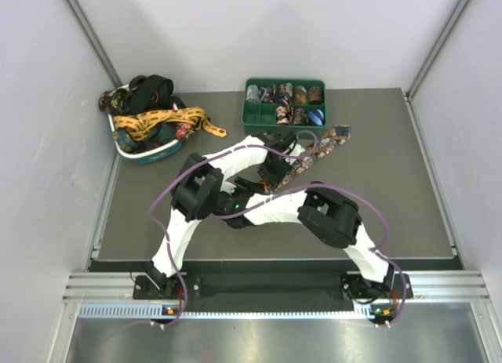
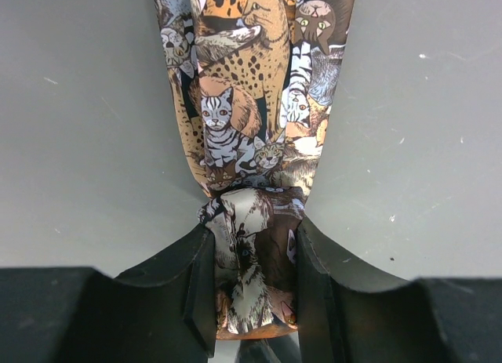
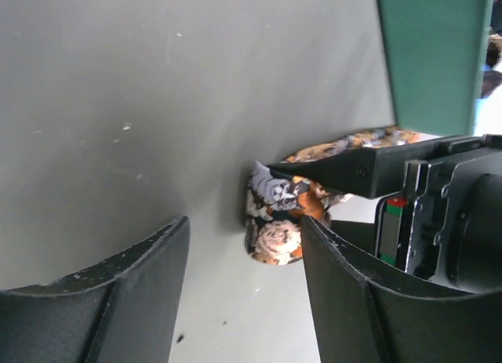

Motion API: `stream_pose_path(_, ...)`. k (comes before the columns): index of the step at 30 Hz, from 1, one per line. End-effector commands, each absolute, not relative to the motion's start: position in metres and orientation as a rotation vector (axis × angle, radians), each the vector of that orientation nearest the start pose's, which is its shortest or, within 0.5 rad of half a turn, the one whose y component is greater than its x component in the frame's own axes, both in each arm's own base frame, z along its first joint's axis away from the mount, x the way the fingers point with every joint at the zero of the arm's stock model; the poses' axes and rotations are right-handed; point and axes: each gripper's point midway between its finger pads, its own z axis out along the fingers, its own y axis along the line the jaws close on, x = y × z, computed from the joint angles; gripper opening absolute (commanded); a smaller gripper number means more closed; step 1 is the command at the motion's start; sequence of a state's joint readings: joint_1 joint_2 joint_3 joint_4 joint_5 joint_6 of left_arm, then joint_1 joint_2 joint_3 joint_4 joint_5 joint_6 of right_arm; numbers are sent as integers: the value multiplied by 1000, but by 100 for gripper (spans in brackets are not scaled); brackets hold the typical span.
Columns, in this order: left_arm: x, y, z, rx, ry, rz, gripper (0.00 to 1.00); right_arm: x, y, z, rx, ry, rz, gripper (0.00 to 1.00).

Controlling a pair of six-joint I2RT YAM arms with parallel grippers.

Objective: Roll the ties
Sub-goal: Roll the tie

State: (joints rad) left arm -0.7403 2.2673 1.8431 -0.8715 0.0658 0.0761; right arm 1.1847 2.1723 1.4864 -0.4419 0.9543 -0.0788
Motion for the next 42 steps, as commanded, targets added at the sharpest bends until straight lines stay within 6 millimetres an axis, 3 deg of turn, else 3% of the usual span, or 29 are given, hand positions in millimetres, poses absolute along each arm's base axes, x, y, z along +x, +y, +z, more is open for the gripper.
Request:
stream_pose_path(1,259,-252,-31,1304,3074,4,31,296,345,53,-1111,1881,-831,59)
stream_pose_path(19,255,-244,-31,1329,3095,57,33,313,316,31,-1076,1915,-976,57)
stream_pose_path(22,256,-244,-31,1328,3093,61,33,314,312,23,-1087,1926,-990,48)
stream_pose_path(23,256,-245,-30,1327,3089,59,33,316,311,23,-1080,1931,-990,36)
stream_pose_path(25,256,-245,-30,1326,3088,55,33,317,310,22,-1072,1939,-994,28)
stream_pose_path(32,260,-250,-26,1328,3066,31,33,318,311,29,-1026,1937,-983,22)
stream_pose_path(37,259,-250,-23,1334,3060,29,33,319,309,31,-1032,1933,-995,25)
stream_pose_path(39,259,-250,-21,1331,3060,32,33,318,310,29,-1046,1937,-993,47)
stream_pose_path(42,254,-249,-20,1342,3075,36,33,317,310,21,-1067,1963,-973,53)
